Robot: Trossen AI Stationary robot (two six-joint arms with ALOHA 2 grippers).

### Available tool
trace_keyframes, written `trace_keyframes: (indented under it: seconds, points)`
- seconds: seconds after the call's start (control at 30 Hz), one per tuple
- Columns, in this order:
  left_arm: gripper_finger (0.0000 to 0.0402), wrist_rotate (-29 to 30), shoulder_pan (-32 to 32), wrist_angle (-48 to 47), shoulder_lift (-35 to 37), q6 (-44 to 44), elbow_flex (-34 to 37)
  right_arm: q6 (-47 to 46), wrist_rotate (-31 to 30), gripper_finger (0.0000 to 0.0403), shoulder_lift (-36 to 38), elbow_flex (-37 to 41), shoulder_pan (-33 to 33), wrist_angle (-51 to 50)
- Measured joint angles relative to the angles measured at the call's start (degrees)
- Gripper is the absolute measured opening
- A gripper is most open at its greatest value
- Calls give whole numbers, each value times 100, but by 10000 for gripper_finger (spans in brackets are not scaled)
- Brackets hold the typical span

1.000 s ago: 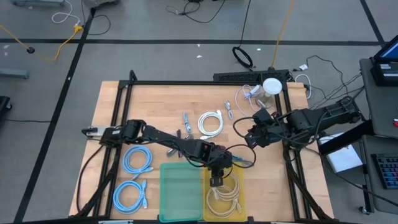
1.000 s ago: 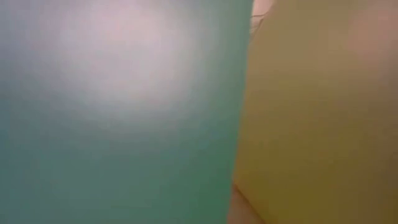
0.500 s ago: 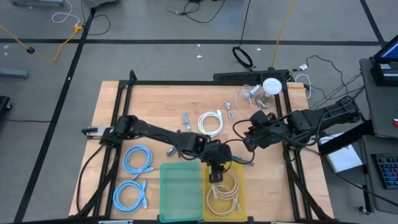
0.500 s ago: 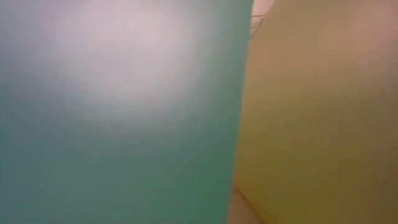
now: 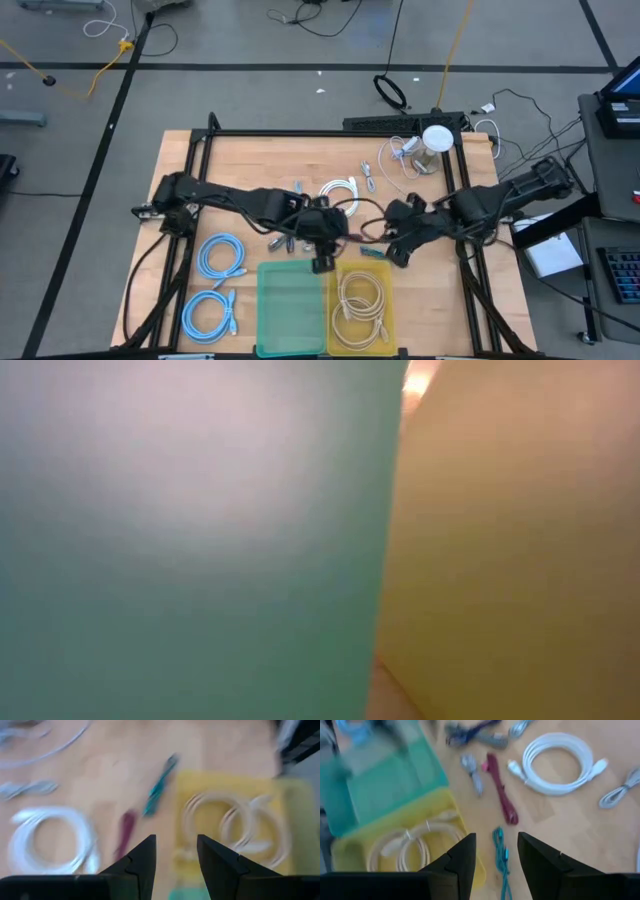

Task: Pick & Place USB Port
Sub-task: Put the pink USB cable into the green bin

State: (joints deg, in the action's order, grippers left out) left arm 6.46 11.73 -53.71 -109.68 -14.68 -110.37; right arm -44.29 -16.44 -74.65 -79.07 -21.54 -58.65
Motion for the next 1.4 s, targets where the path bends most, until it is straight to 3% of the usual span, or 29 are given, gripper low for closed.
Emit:
trace_keyframes:
  seconds: [0.27,0.5,0.87,1.0,1.17,1.4]
  points:
    - [145,939,-9,-1511,316,-265,2,565,309,137,-892,7,68,-186]
    - [145,1062,-9,-1599,316,-501,213,956,308,137,-1252,7,414,-95]
    - [145,1053,-141,-1637,314,-973,1712,1213,440,137,-1176,445,897,439]
    - [145,1012,-153,-1465,422,-1410,2384,1568,496,137,-1176,777,1148,1388]
    - [145,969,-153,-1025,1042,-1928,3113,1821,943,137,-1208,1237,1802,2578]
    - [145,1043,-112,-311,2610,-2776,4021,2291,1714,137,-1414,1375,2485,3277]
